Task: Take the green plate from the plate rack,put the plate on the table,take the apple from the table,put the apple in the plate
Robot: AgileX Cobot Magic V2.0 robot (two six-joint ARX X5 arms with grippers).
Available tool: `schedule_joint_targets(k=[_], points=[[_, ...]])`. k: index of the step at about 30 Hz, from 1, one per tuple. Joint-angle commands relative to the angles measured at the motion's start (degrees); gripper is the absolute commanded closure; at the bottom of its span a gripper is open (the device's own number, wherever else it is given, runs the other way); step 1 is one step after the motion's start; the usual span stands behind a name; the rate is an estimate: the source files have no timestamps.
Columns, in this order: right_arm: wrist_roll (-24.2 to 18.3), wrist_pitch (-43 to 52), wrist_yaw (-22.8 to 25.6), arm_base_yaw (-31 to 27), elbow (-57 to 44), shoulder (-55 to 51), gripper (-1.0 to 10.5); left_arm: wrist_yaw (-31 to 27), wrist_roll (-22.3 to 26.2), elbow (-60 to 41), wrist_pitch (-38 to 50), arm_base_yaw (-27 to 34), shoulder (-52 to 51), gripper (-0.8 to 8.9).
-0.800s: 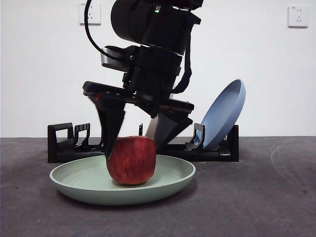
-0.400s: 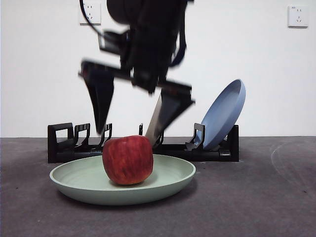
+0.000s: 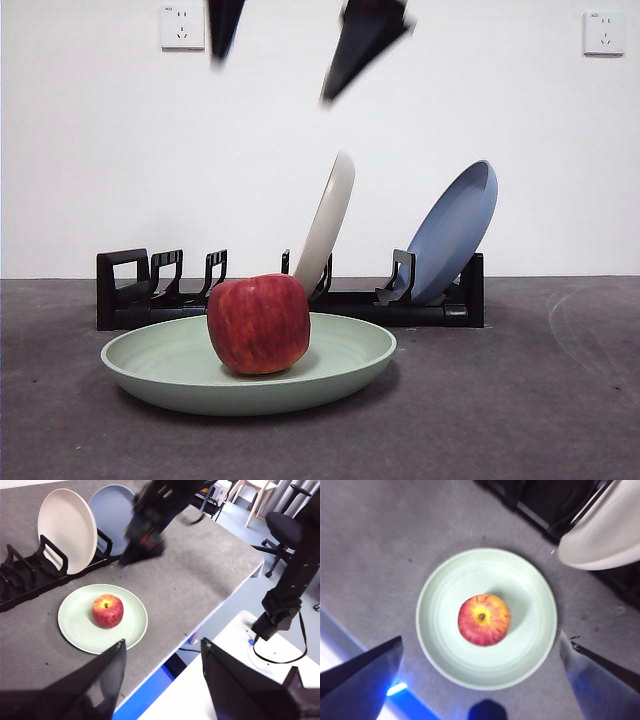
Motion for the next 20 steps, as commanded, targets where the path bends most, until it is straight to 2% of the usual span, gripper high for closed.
schedule_joint_targets(k=[1, 5, 11, 20], points=[[-0.8, -2.3, 0.0, 0.1, -0.4, -4.1, 3.8, -2.1, 0.7, -0.2, 0.2, 0.1, -0.2, 5.62], [-0.6, -3.3, 0.5, 0.1, -3.0, -11.2, 3.8, -5.1, 1.1, -0.2, 0.2, 0.1, -0.2, 5.62], [0.3, -3.2, 1.1, 0.1, -11.0, -23.3, 3.8, -5.2, 1.1, -0.2, 0.2, 0.1, -0.2, 5.62], [5.2, -3.2, 2.4, 0.1, -26.6, -41.4, 3.8, -5.0, -1.4, -1.1, 0.2, 0.1, -0.2, 5.62]])
